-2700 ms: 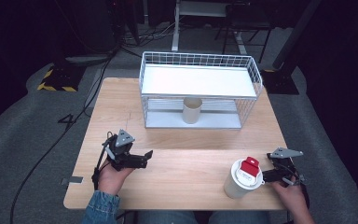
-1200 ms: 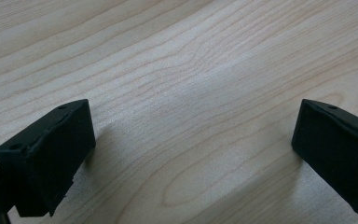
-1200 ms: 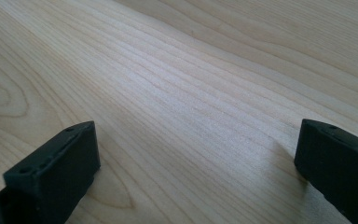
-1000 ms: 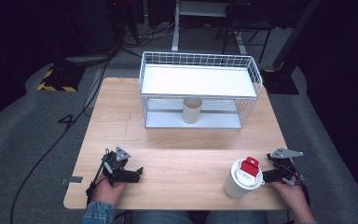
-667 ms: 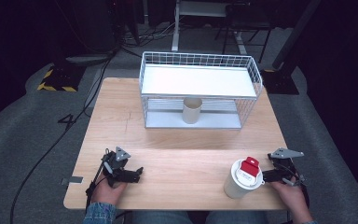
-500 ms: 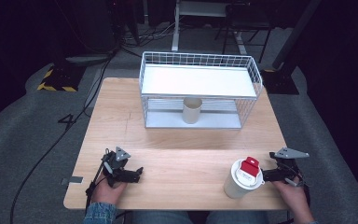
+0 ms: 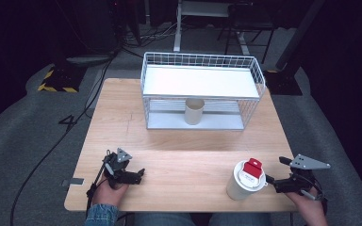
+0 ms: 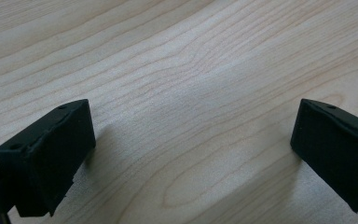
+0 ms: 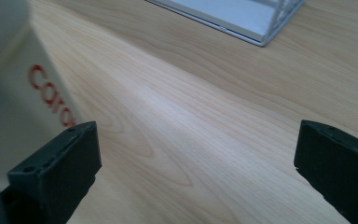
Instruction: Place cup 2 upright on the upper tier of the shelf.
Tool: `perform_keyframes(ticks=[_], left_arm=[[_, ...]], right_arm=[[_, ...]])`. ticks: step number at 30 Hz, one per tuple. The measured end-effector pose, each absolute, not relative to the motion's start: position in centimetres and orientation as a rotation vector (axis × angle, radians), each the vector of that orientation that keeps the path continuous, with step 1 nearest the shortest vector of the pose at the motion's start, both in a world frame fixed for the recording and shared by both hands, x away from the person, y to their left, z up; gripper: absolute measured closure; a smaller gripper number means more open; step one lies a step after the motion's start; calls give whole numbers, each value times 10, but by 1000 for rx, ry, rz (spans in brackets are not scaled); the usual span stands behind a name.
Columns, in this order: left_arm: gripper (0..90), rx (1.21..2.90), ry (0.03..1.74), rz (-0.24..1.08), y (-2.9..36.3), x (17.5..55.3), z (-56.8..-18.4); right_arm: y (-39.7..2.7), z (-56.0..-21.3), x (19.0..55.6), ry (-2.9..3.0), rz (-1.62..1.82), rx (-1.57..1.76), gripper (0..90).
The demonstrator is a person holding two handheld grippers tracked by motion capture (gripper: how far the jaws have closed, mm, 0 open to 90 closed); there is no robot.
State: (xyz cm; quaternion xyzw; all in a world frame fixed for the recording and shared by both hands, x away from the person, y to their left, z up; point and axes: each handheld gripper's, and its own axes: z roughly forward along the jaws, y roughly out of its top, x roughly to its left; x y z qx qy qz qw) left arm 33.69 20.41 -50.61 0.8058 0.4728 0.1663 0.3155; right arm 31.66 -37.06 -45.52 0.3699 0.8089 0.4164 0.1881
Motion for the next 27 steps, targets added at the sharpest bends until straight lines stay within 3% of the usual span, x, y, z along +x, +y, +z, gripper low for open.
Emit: perform_keyframes(ticks=[11,27], left_arm=[[3,2123,1245,438,204,337,-506],[3,2122,1245,438,204,337,-506]], right_arm=[[-360,-435,294,2326,1246,934,7],[-332,-434,279,2503,1274,775,3]])
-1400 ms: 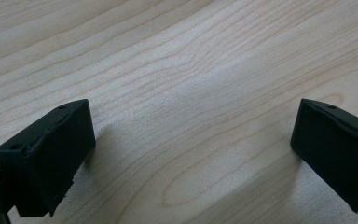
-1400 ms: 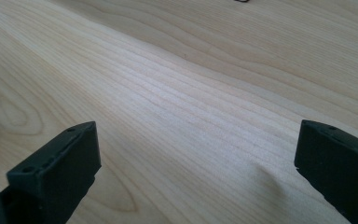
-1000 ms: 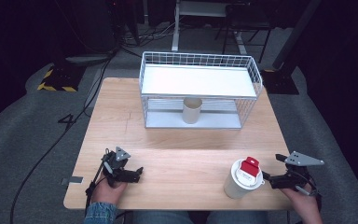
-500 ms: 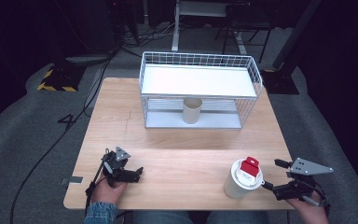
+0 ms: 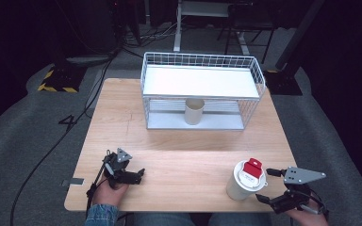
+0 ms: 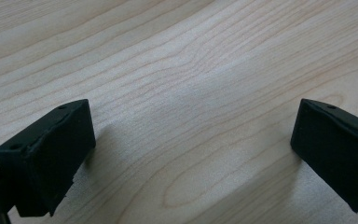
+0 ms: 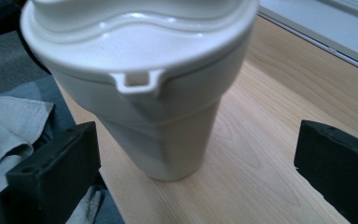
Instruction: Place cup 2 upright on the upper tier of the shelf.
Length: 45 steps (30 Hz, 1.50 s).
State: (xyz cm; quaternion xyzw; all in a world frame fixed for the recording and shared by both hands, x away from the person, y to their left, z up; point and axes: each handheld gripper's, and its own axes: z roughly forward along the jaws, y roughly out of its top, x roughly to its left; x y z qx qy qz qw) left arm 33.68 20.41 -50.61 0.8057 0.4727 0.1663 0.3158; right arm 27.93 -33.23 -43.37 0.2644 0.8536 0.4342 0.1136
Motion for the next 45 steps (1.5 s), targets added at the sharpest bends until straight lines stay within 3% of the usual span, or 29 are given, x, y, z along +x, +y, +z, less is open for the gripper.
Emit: perform_keyframes(ticks=[32,45], left_arm=[[3,2123,1245,438,204,337,-506],[3,2121,1246,437,204,337,-506]], right_arm=[[-298,-471,292,2357,1639,727,3],[-291,-478,290,2334,1615,705,75]])
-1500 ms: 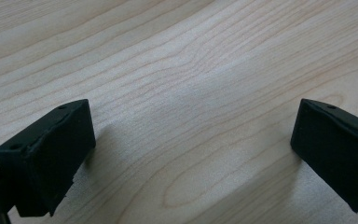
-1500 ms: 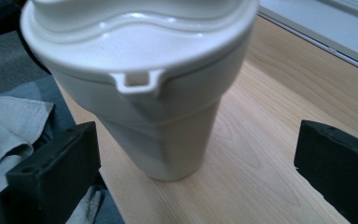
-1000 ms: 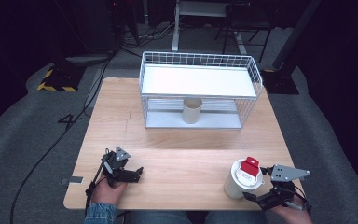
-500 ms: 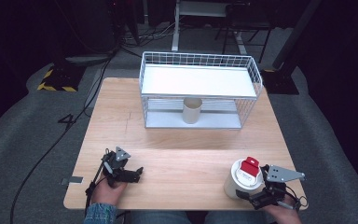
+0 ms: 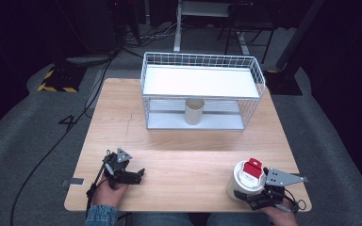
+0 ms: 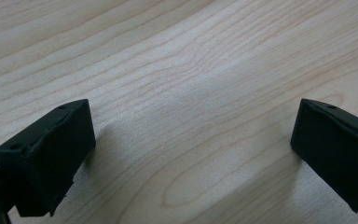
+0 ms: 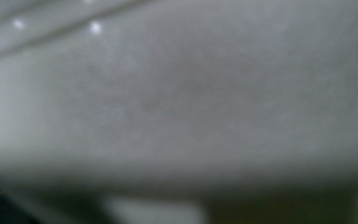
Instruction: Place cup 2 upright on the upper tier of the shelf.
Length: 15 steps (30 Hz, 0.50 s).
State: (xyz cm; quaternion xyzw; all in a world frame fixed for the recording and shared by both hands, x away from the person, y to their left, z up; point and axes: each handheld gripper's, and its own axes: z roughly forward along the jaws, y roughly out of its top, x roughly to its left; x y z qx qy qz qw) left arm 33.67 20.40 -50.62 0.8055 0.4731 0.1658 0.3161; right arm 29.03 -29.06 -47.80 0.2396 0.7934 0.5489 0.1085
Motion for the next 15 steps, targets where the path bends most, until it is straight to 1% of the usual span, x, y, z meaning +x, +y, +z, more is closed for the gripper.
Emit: perform_keyframes(ticks=[15], left_arm=[[3,2121,1246,438,204,337,-506]], right_arm=[[-290,-478,289,2322,1601,702,84]])
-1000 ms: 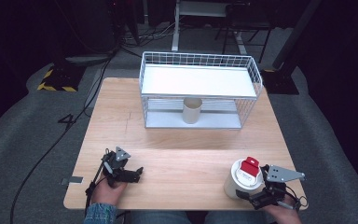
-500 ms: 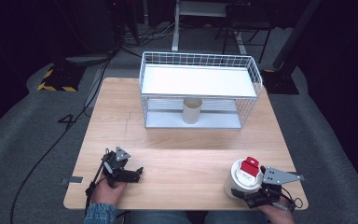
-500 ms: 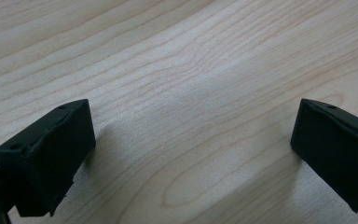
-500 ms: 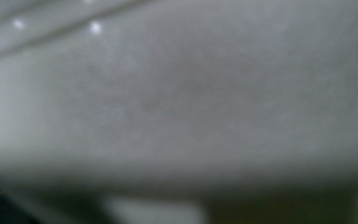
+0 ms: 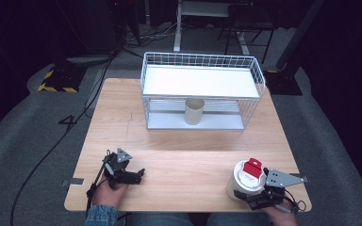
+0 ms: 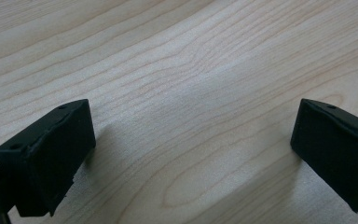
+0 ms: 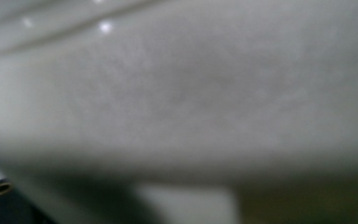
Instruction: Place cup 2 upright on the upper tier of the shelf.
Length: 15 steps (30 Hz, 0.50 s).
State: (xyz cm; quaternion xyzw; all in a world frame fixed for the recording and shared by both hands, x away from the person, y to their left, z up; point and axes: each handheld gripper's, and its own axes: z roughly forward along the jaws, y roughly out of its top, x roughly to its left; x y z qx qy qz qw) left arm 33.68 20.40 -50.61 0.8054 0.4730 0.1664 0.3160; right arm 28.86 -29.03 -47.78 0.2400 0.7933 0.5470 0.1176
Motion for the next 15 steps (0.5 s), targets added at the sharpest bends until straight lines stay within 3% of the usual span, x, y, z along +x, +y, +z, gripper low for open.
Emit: perform_keyframes(ticks=[15], left_arm=[[3,2122,1246,438,204,337,-506]], right_arm=[[-291,-476,289,2284,1601,706,87]])
